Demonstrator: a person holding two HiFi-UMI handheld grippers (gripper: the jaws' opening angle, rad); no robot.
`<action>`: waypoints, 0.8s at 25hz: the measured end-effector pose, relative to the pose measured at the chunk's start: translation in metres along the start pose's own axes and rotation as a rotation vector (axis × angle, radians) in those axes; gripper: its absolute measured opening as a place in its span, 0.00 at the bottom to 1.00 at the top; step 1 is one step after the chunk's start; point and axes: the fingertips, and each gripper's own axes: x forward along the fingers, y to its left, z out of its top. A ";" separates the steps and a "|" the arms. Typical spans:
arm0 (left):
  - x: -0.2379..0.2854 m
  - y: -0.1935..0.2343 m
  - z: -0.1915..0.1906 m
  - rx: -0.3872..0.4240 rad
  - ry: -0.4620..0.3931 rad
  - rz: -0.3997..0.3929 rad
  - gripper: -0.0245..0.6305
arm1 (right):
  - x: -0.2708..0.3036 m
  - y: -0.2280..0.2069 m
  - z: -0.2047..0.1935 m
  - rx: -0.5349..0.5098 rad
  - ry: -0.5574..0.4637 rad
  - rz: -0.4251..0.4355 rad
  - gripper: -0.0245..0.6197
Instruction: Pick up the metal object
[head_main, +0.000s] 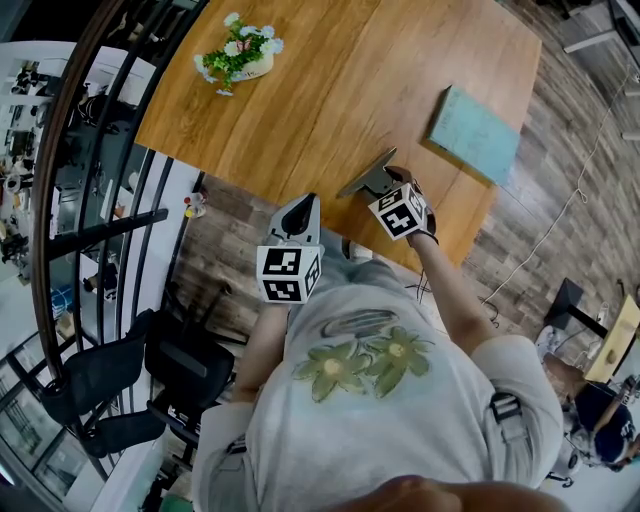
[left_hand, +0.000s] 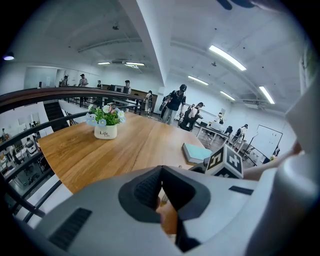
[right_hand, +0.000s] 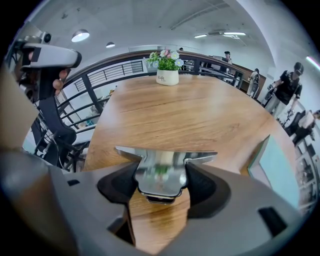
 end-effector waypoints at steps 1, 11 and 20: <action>0.000 0.000 0.000 0.000 -0.001 -0.001 0.06 | -0.001 0.000 0.001 0.000 -0.003 0.001 0.49; -0.003 -0.004 0.007 0.007 -0.023 -0.010 0.06 | -0.017 0.003 0.012 -0.007 -0.034 0.006 0.49; -0.007 -0.005 0.013 0.007 -0.046 0.003 0.06 | -0.029 0.000 0.020 0.006 -0.079 0.017 0.49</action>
